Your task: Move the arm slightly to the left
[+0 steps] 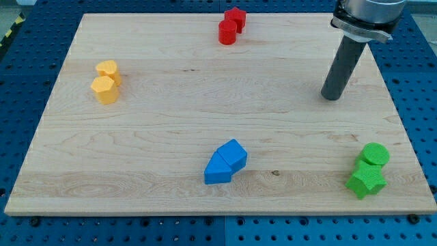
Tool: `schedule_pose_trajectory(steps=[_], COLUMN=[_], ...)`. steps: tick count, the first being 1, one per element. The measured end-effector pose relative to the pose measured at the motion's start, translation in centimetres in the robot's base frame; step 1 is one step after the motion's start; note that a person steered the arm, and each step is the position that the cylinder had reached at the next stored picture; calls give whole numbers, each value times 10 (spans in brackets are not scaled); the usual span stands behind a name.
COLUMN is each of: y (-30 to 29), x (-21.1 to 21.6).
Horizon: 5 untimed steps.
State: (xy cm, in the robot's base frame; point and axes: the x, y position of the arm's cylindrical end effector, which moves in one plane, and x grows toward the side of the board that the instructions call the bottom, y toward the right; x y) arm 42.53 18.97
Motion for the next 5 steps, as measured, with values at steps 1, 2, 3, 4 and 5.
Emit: schedule_pose_trajectory(steps=[1, 2, 3, 4, 5], y=[0, -1, -4, -12, -15], x=[0, 0, 0, -2, -7])
